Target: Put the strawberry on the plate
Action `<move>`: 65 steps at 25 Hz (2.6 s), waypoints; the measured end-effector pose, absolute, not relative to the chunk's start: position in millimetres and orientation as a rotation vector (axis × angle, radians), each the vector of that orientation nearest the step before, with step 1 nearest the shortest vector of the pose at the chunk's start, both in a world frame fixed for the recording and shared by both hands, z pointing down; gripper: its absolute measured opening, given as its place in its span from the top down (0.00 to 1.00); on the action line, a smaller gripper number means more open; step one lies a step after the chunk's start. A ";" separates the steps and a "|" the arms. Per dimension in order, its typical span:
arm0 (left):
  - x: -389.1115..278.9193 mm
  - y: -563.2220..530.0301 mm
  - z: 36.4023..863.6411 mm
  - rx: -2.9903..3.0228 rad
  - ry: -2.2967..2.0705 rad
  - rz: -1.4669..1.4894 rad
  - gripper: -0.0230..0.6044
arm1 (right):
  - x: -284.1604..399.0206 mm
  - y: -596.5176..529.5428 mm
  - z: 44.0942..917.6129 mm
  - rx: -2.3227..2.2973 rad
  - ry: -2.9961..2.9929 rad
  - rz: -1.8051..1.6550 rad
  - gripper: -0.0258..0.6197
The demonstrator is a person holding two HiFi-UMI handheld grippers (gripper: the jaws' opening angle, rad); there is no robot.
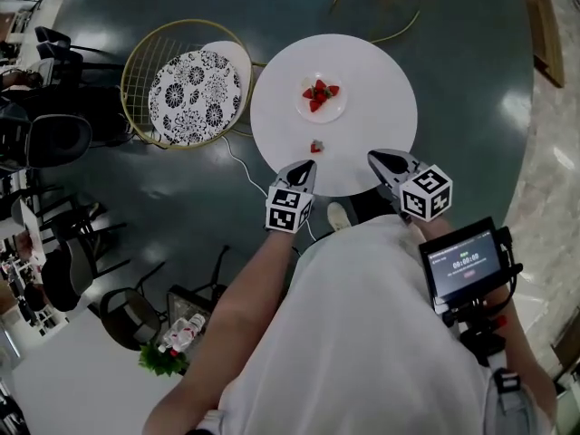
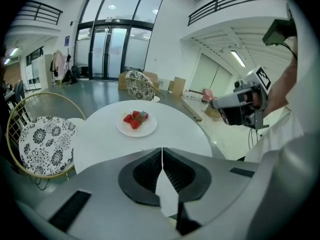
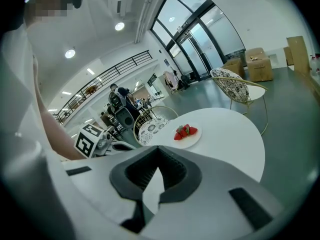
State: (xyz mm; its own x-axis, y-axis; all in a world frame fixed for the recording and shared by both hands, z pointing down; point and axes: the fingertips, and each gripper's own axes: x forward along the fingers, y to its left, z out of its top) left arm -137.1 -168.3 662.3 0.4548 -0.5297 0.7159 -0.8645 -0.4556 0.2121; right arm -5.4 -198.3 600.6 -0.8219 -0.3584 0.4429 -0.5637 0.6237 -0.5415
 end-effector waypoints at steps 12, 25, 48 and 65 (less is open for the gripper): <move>-136.1 -170.1 684.0 2.166 -1.099 1.039 0.88 | -3.7 -195.9 602.2 0.733 -2.540 1.035 0.95; -144.1 -176.4 730.6 2.090 -0.947 1.291 0.76 | 11.1 -195.6 609.9 0.809 -2.505 1.073 0.95; -132.7 -206.5 710.5 2.138 -1.022 1.131 0.76 | 13.0 -200.1 609.7 0.837 -2.511 1.063 0.95; -105.6 -267.2 688.1 1.957 -1.167 0.816 0.76 | 19.8 -203.5 609.3 0.886 -2.493 1.079 0.95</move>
